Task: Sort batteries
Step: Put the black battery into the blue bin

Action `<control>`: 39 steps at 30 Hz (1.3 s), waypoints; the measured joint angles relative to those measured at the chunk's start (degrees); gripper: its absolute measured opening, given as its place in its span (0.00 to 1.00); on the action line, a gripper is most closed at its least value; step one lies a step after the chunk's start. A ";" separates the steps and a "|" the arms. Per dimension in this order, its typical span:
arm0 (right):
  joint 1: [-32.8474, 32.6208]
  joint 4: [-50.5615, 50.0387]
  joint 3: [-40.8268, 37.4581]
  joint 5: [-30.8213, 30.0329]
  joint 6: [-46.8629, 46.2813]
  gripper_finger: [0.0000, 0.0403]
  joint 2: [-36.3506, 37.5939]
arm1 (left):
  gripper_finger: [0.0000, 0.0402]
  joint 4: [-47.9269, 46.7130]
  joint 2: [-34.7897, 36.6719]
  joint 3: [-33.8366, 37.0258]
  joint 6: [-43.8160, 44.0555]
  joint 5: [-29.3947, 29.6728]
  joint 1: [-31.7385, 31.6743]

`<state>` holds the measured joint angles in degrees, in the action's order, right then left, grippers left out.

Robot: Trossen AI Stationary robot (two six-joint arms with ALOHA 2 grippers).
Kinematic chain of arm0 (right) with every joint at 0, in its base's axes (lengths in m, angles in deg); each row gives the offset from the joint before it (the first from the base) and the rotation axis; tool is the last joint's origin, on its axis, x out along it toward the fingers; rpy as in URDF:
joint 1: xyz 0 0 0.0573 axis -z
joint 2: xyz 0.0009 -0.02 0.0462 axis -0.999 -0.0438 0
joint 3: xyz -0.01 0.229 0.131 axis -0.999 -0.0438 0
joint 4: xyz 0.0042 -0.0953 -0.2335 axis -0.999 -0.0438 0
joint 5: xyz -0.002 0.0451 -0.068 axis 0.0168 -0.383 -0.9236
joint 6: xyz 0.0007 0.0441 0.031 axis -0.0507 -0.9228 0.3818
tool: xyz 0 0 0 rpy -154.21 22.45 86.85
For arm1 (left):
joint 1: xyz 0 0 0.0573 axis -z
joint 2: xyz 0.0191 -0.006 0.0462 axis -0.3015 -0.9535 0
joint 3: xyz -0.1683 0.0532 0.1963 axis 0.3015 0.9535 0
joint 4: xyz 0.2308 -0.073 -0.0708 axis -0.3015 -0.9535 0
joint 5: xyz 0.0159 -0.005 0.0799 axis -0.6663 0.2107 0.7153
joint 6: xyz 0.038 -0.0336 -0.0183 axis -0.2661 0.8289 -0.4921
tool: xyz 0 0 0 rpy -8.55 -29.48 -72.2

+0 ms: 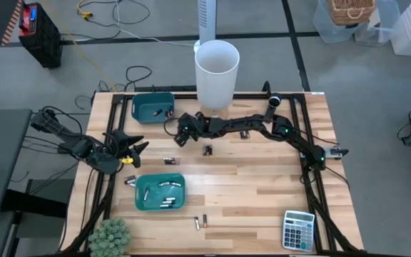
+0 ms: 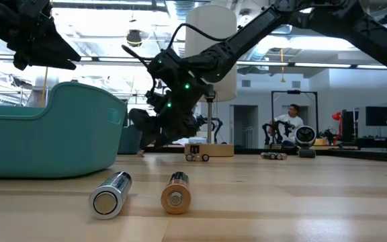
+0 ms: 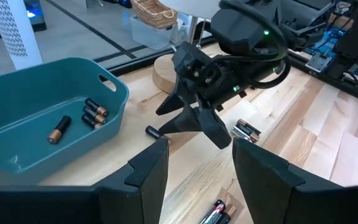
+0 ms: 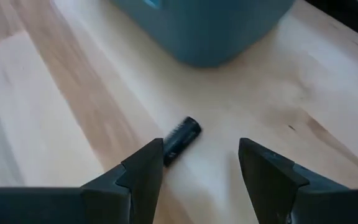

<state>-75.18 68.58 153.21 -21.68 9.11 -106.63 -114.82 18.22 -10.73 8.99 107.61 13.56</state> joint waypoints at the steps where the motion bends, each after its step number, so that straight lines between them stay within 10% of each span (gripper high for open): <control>1: -0.20 0.71 0.00 0.00 0.26 0.56 0.00 | 0.43 0.00 0.00 0.00 0.00 0.00 0.00; 39: -1.57 3.69 -0.02 0.00 2.38 0.64 0.02 | 0.43 0.02 -0.02 0.00 0.00 -0.57 0.00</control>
<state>-76.75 72.27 153.19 -21.68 11.49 -106.61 -114.80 18.20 -10.73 8.99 107.04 13.56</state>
